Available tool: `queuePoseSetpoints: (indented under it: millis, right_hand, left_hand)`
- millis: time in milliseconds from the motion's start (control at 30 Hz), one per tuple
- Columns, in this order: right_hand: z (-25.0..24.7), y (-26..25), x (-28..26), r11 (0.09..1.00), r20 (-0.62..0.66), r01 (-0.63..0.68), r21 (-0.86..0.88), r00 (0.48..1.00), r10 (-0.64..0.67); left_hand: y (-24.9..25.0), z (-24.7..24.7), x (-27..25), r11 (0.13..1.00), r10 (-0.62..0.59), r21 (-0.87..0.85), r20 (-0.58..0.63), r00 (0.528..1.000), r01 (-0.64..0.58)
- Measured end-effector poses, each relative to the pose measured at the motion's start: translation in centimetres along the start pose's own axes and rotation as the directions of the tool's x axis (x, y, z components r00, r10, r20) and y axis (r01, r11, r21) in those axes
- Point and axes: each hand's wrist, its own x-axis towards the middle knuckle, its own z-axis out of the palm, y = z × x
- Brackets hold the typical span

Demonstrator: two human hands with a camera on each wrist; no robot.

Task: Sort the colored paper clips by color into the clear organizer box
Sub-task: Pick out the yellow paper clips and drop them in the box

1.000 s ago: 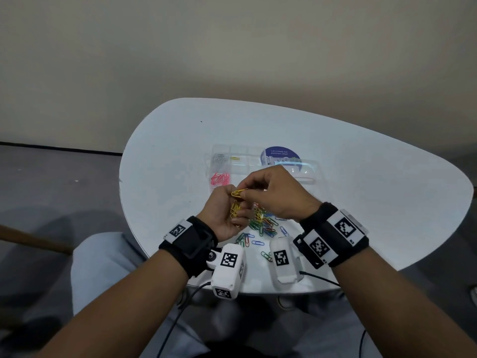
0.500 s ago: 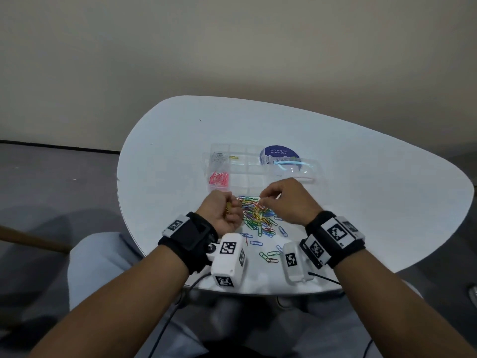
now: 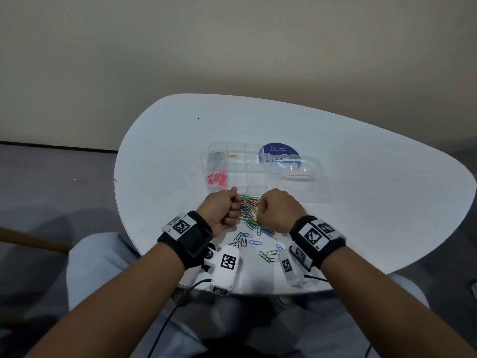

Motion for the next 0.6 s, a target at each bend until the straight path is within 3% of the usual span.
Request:
queuePoseSetpoints:
  millis: [133, 233, 333, 400, 467, 600]
  right_hand:
    - [-1.4, 0.5, -0.4, 0.982, -0.061, 0.034, 0.186, 0.998, -0.023]
    - [-2.9, 0.1, -0.8, 0.899, -0.114, 0.088, 0.429, 0.993, -0.043]
    - [-4.1, -0.9, -1.4, 0.815, -0.118, 0.173, 0.553, 0.985, -0.129]
    - [-4.3, -1.1, -1.2, 0.805, -0.152, 0.201, 0.558, 0.979, -0.139]
    - [-3.8, -0.5, -0.5, 0.857, -0.201, 0.180, 0.483, 0.975, -0.092]
    - [-1.6, 0.1, 0.7, 0.956, -0.091, 0.025, 0.292, 0.996, 0.001]
  left_hand:
    - [-0.1, 0.0, 0.1, 1.000, 0.010, -0.016, -0.045, 0.999, -0.011]
    - [0.0, 0.3, 0.1, 0.999, 0.006, -0.038, -0.039, 0.999, -0.007]
    - [0.1, 1.2, -0.1, 0.992, -0.040, -0.121, 0.032, 0.999, 0.044]
    - [0.1, 1.7, -0.2, 0.979, -0.067, -0.188, 0.080, 0.995, 0.081]
    - [0.3, 1.6, -0.1, 0.979, -0.060, -0.190, 0.065, 0.996, 0.071]
    - [0.9, 0.8, 0.0, 0.999, 0.049, 0.006, -0.045, 0.998, -0.049]
